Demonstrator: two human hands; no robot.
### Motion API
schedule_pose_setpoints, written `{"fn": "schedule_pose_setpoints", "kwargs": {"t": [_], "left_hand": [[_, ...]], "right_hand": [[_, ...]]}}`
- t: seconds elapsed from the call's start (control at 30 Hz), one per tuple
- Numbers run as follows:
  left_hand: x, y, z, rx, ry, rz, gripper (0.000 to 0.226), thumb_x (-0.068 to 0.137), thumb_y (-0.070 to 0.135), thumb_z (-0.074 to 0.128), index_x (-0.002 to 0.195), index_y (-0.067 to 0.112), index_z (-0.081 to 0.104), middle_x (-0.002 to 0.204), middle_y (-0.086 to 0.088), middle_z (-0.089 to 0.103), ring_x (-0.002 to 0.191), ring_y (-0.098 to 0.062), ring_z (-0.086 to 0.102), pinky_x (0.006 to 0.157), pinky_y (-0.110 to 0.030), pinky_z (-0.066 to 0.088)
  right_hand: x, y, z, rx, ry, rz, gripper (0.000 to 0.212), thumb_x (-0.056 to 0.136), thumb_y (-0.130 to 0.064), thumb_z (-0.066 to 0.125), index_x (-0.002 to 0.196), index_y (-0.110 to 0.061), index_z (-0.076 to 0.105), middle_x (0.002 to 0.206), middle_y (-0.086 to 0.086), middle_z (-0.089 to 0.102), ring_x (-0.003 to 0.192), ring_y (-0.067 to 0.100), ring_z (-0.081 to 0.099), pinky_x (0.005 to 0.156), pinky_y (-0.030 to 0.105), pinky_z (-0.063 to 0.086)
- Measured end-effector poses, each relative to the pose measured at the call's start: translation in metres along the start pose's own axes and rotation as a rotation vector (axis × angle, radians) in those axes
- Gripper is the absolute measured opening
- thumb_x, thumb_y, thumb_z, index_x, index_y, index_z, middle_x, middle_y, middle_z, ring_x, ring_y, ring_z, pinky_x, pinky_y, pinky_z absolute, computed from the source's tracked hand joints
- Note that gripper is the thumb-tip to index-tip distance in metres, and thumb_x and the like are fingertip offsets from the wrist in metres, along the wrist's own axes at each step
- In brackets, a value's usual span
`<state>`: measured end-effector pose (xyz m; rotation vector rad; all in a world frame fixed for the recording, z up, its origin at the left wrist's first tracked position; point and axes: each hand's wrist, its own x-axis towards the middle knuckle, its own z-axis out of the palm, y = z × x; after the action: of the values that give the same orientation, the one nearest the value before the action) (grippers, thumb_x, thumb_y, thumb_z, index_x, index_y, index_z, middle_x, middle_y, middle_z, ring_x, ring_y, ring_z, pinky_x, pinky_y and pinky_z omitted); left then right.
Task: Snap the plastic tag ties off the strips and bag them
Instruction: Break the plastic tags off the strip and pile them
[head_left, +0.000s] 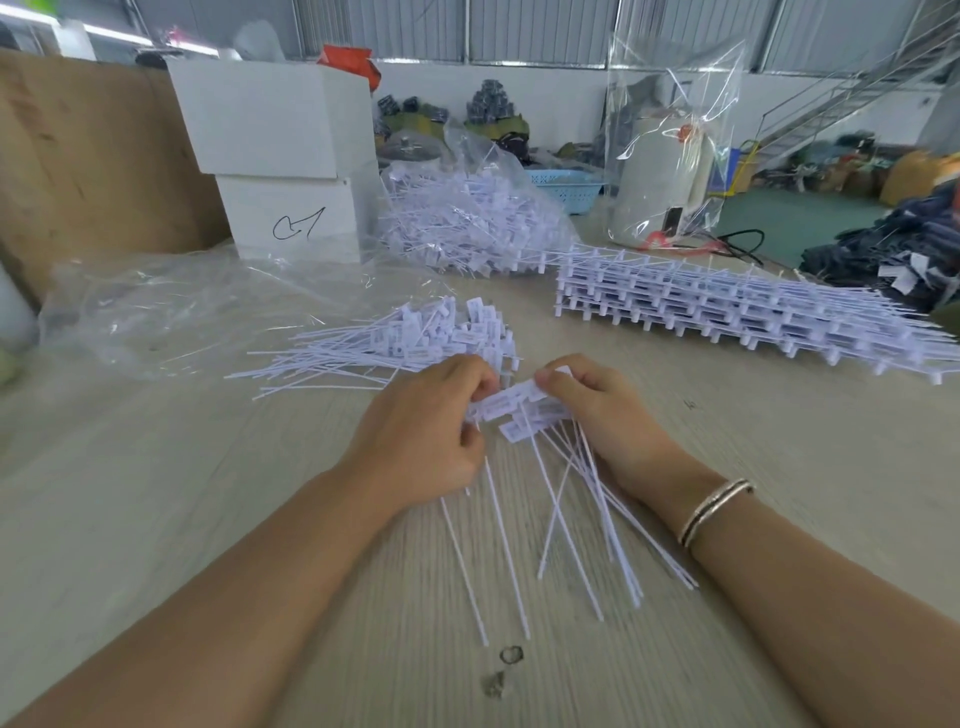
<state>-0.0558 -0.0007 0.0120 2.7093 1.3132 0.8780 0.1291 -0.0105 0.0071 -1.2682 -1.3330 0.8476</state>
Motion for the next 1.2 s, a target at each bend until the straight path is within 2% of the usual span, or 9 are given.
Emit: {"fn": "schedule_pose_setpoints", "kwargs": {"t": [0.1,0.3,0.63,0.8,0.9,0.97,1.07,1.13,1.2], "left_hand": [[0.001,0.000,0.001,-0.065,0.022,0.014,0.035,0.074,0.022,0.058,0.108,0.025,0.053,0.099,0.016,0.055,0.082,-0.005,0.047,0.063,-0.024,0.031],[0.003,0.006,0.004,-0.015,0.085,0.036,0.014,0.085,0.025,0.061,0.098,0.019,0.060,0.094,0.005,0.063,0.085,-0.018,0.057,0.062,-0.030,0.039],[0.005,-0.004,0.004,-0.243,0.054,-0.018,0.012,0.089,0.028,0.062,0.097,0.028,0.070,0.086,0.014,0.069,0.078,-0.007,0.063,0.066,-0.029,0.048],[0.005,-0.009,0.000,-0.429,-0.032,-0.049,0.010,0.088,0.033,0.062,0.081,0.040,0.065,0.070,0.014,0.065,0.066,-0.002,0.058,0.063,-0.029,0.044],[0.005,-0.005,0.001,-0.515,0.007,-0.037,0.013,0.089,0.029,0.062,0.078,0.036,0.065,0.070,0.012,0.064,0.064,-0.004,0.057,0.060,-0.017,0.039],[0.006,-0.002,0.001,-0.580,0.031,-0.037,0.010,0.088,0.029,0.063,0.079,0.032,0.065,0.070,0.010,0.064,0.063,-0.004,0.057,0.057,-0.014,0.038],[0.005,-0.003,0.001,-0.707,0.068,-0.084,0.013,0.080,0.042,0.058,0.080,0.031,0.066,0.081,0.002,0.071,0.079,-0.022,0.065,0.064,-0.031,0.048],[0.003,-0.006,0.001,-0.711,0.070,-0.111,0.015,0.079,0.048,0.057,0.082,0.036,0.066,0.085,0.004,0.072,0.083,-0.023,0.067,0.064,-0.030,0.050],[0.002,-0.007,0.001,-0.696,0.081,-0.116,0.007,0.083,0.041,0.063,0.087,0.035,0.065,0.086,0.011,0.072,0.084,-0.007,0.067,0.069,-0.016,0.051]], "right_hand": [[0.000,-0.001,0.000,-0.031,-0.003,-0.022,0.019,0.087,-0.021,0.062,0.068,-0.022,0.062,0.082,-0.002,0.060,0.073,0.008,0.057,0.074,0.029,0.041],[-0.004,-0.003,0.001,-0.219,-0.099,-0.150,0.020,0.081,-0.030,0.068,0.064,-0.040,0.066,0.085,-0.013,0.061,0.082,0.000,0.059,0.082,0.028,0.043],[-0.008,-0.010,0.002,-0.211,-0.118,-0.238,0.012,0.087,-0.015,0.063,0.079,-0.023,0.065,0.090,-0.001,0.060,0.088,0.014,0.058,0.081,0.023,0.044],[-0.010,-0.011,0.000,-0.279,-0.161,-0.286,0.010,0.090,-0.016,0.059,0.083,-0.019,0.066,0.087,0.003,0.064,0.079,0.005,0.057,0.081,0.025,0.041],[-0.010,-0.010,0.000,-0.131,-0.175,-0.265,0.013,0.090,-0.015,0.059,0.079,-0.020,0.065,0.078,0.003,0.062,0.070,0.004,0.055,0.069,0.016,0.043],[-0.010,-0.011,0.001,0.056,-0.197,-0.209,0.012,0.087,-0.016,0.059,0.076,-0.018,0.065,0.075,0.003,0.062,0.068,0.010,0.057,0.065,0.019,0.046],[-0.004,-0.011,-0.009,0.404,-0.098,-0.037,0.019,0.087,-0.016,0.058,0.071,-0.020,0.067,0.079,-0.003,0.069,0.072,0.014,0.062,0.065,0.026,0.050],[0.001,-0.008,-0.020,0.281,-0.019,0.014,0.020,0.089,-0.021,0.059,0.071,-0.023,0.067,0.080,-0.007,0.067,0.075,0.010,0.059,0.070,0.031,0.047],[0.002,-0.004,-0.022,-0.071,-0.036,-0.023,0.016,0.089,-0.028,0.059,0.074,-0.027,0.064,0.077,-0.012,0.062,0.073,0.003,0.056,0.076,0.030,0.041]]}}
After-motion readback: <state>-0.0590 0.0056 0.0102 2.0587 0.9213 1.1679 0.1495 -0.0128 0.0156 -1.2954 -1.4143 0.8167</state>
